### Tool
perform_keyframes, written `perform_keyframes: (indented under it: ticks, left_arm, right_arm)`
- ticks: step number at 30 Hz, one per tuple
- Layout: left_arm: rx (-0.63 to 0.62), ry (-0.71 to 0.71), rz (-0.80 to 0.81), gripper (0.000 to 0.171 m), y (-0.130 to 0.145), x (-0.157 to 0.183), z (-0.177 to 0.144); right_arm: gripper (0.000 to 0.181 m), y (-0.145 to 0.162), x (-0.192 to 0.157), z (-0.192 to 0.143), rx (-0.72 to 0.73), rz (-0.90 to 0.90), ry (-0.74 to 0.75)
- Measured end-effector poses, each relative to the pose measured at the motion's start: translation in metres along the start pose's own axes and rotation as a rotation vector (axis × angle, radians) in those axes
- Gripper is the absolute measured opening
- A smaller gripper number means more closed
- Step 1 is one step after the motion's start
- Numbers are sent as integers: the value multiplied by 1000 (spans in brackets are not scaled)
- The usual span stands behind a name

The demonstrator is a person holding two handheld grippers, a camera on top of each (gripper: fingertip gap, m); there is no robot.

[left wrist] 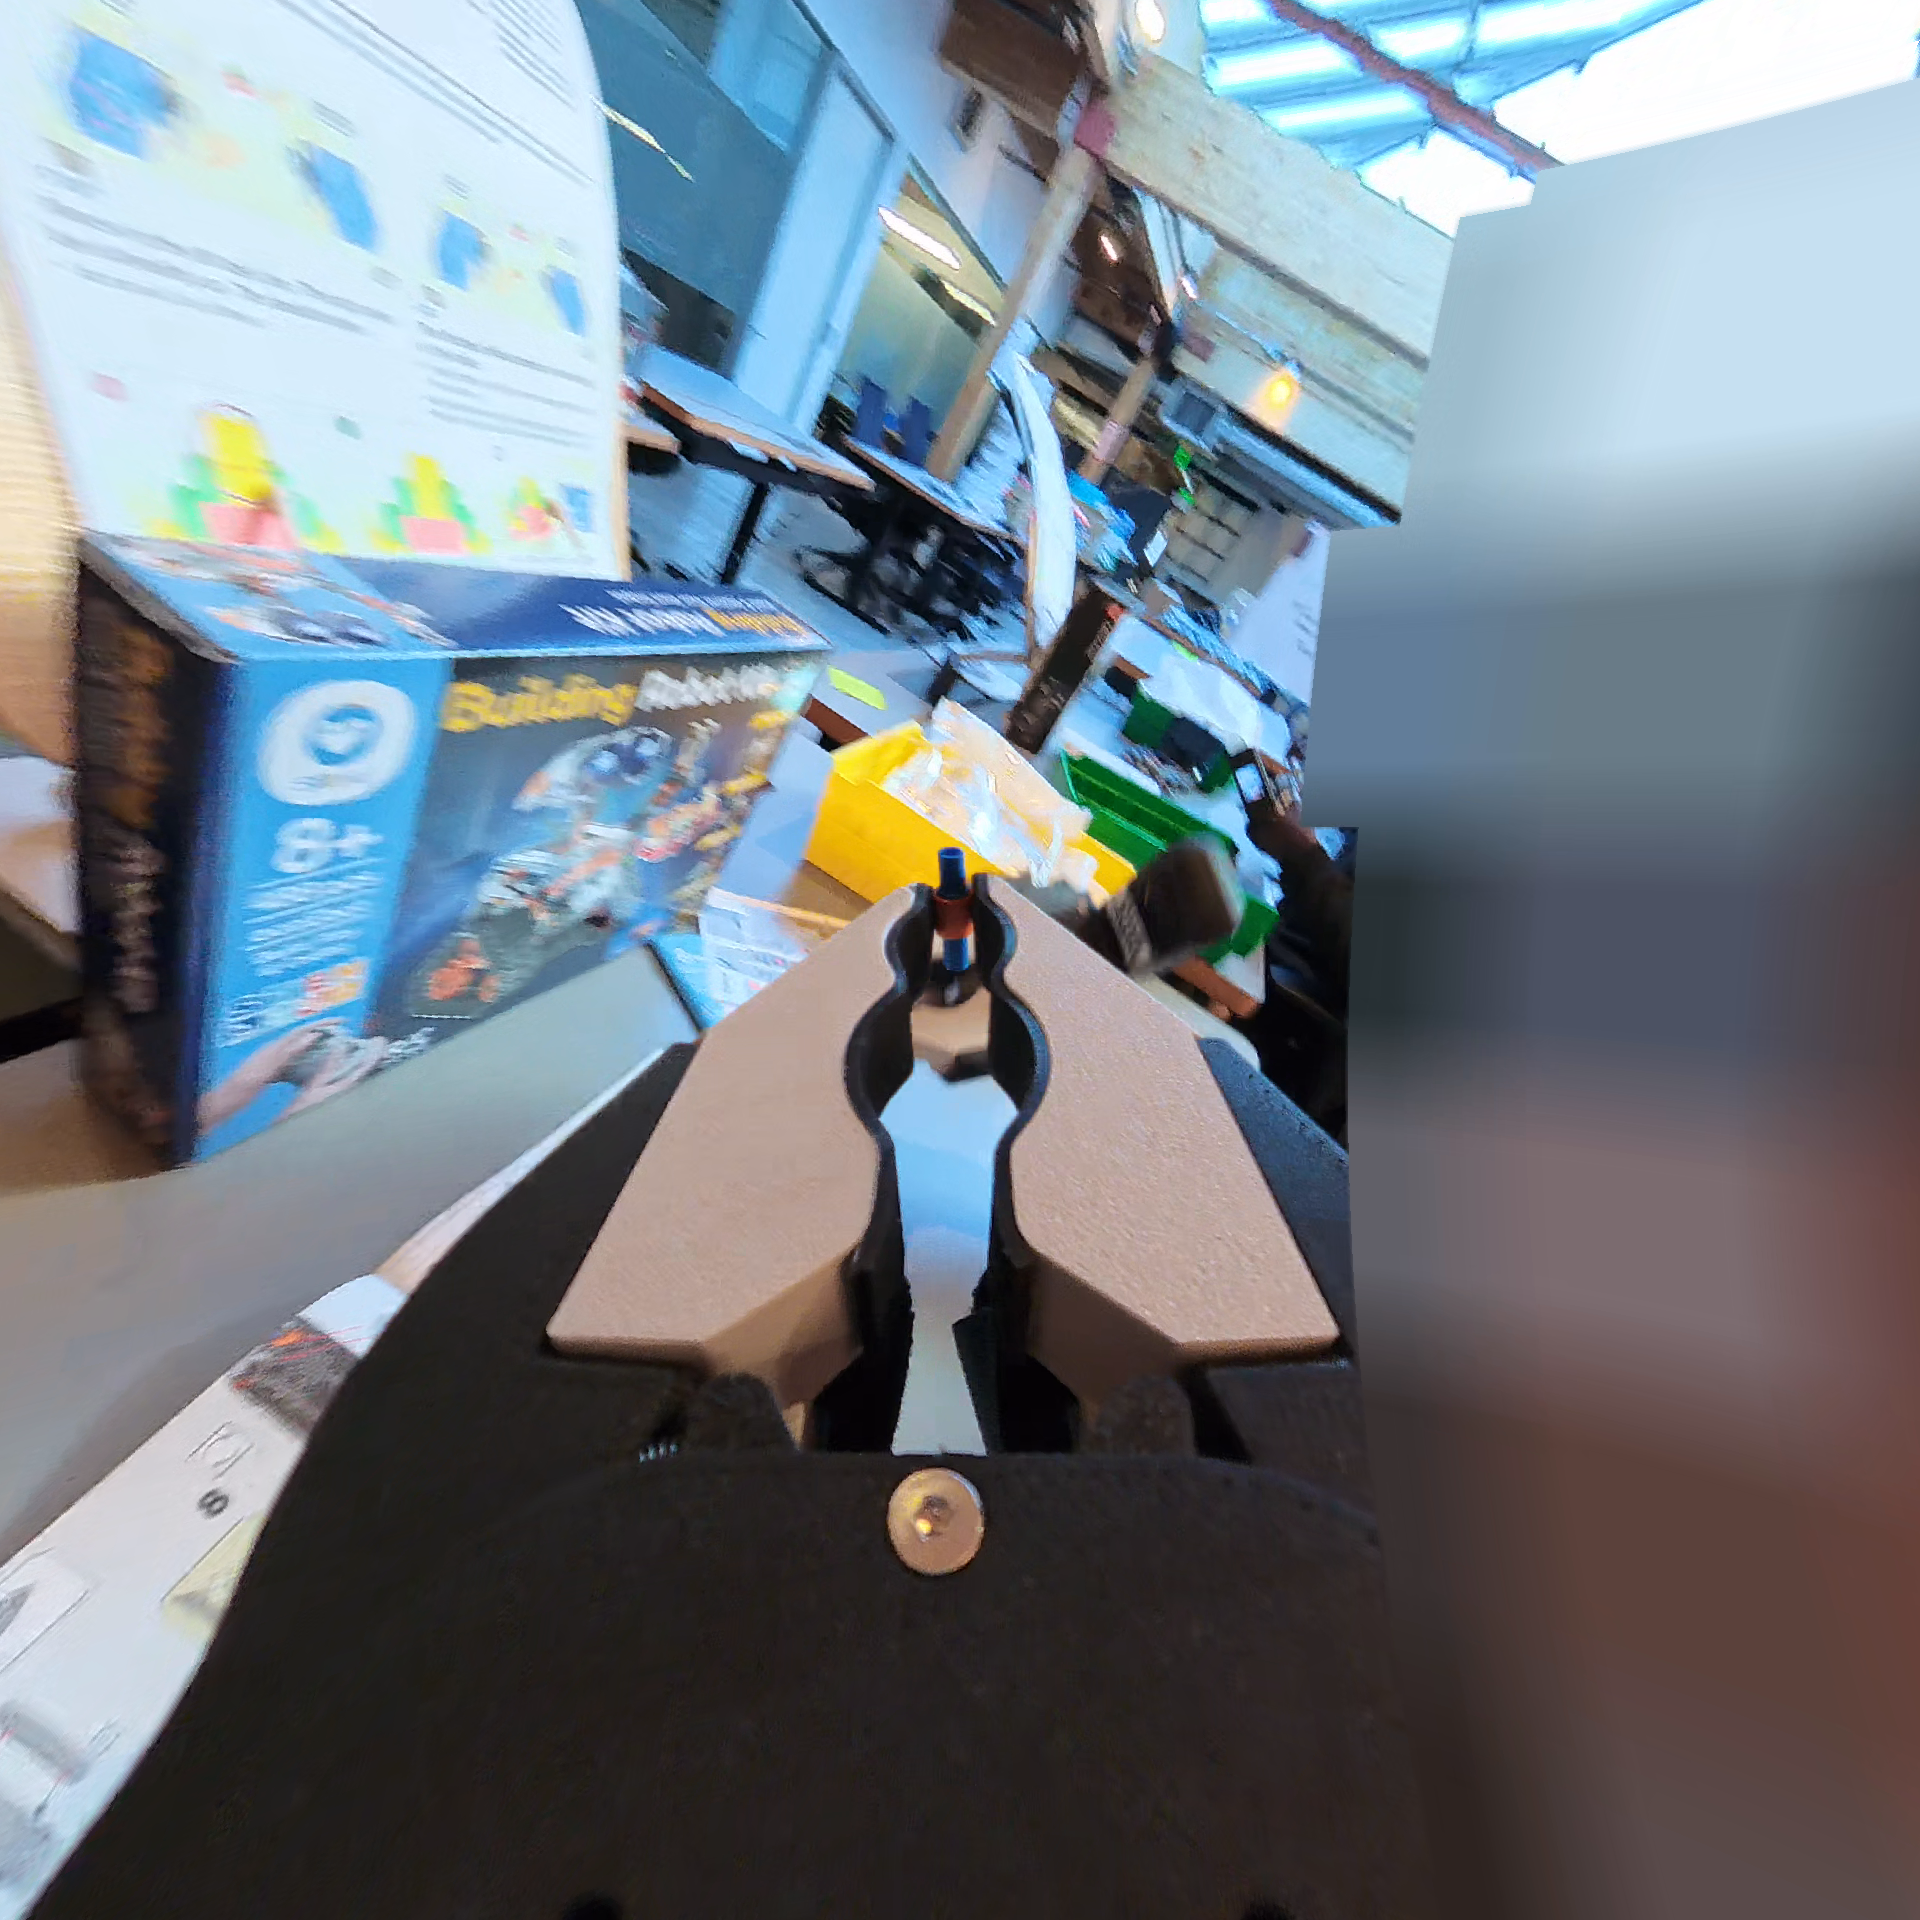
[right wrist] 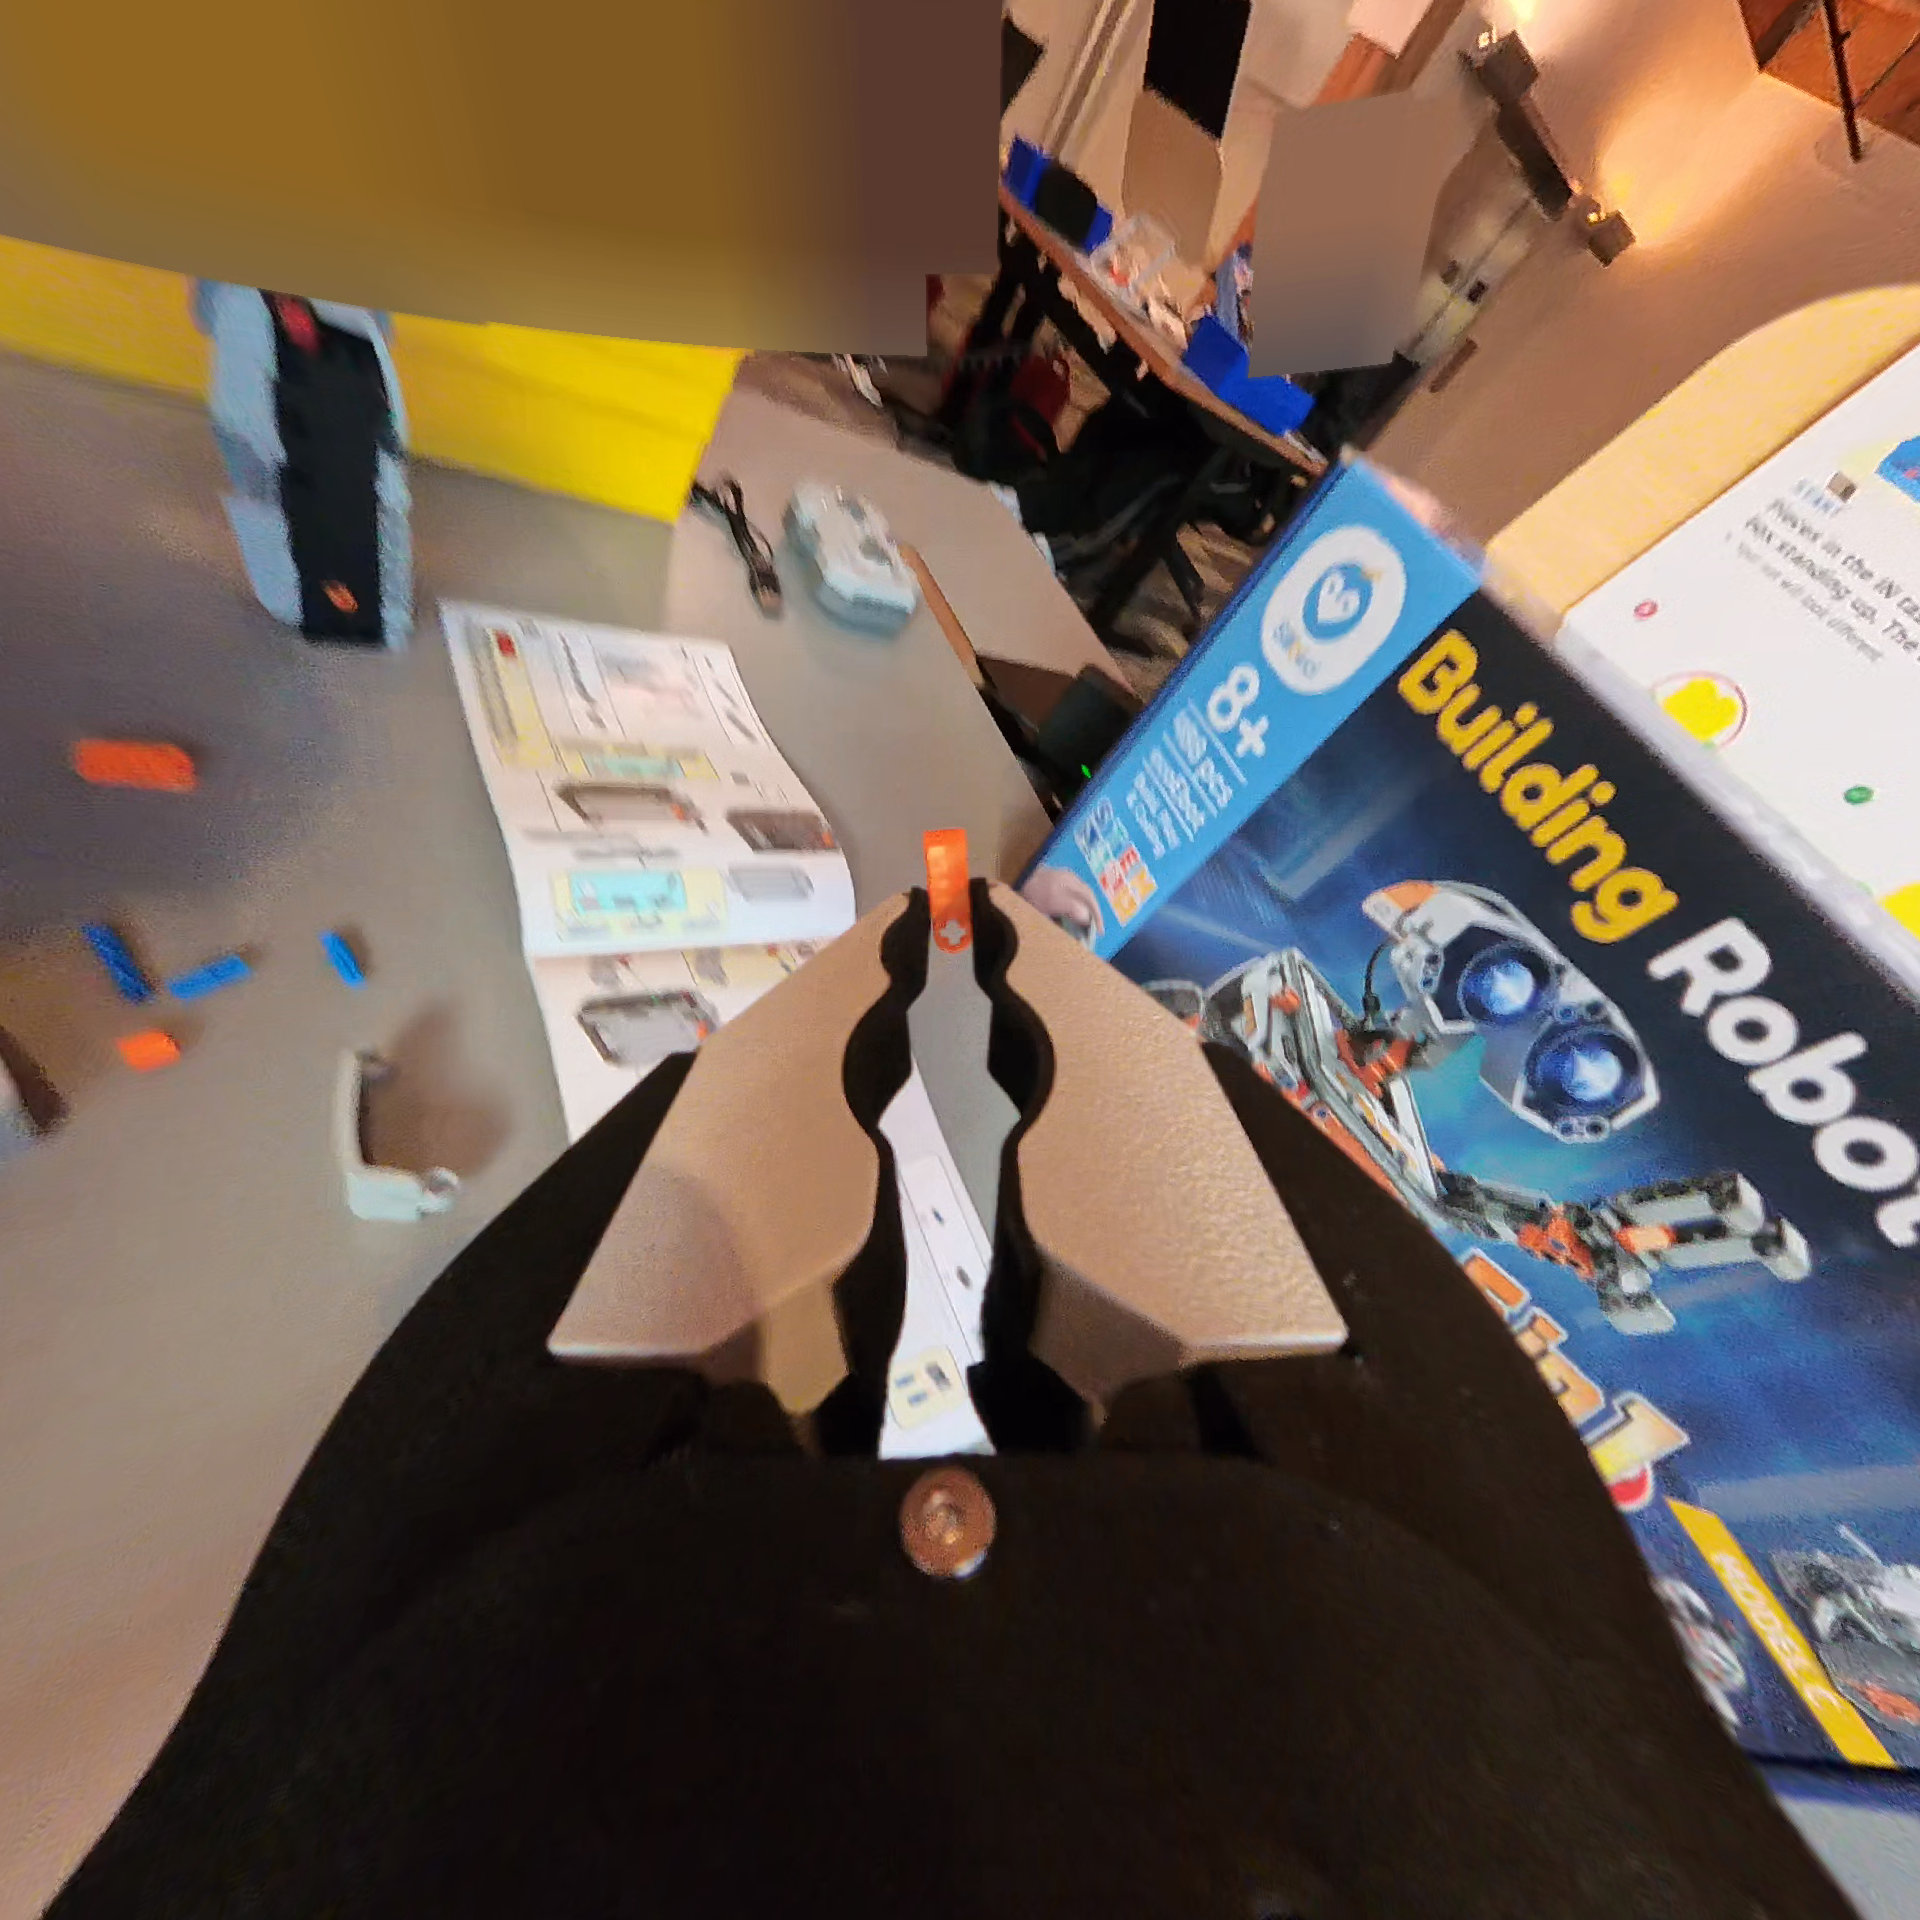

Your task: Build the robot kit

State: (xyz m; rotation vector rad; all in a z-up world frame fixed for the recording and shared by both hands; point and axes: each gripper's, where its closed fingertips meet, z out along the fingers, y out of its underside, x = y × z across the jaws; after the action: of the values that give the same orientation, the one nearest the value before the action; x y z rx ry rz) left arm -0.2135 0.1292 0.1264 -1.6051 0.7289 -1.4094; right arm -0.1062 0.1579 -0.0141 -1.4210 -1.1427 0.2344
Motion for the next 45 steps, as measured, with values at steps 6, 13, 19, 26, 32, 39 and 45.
perform_keyframes:
  ticks: [6,13,19,26,32,39,45]
  left_arm:
    - [-95,127,48,5,17,39,36]
    - [-148,266,203,5,36,119,65]
    - [-196,200,276,5,48,132,71]
    - [-226,197,221,5,55,131,75]
    - [-238,276,168,5,54,131,73]
    - [-304,256,127,5,64,120,73]
    - [-344,249,78,5,69,108,75]
  right_arm:
    - [6,-101,24,-37,144,-73,117]
    - [6,-179,5,-94,304,-234,159]
    - [5,-188,-10,-126,295,-437,175]
    - [6,-183,-27,-125,274,-542,121]
    - [5,-180,-32,-119,264,-562,103]
    - [5,-167,-32,-112,186,-601,97]
    - [5,-157,-32,-106,127,-623,95]
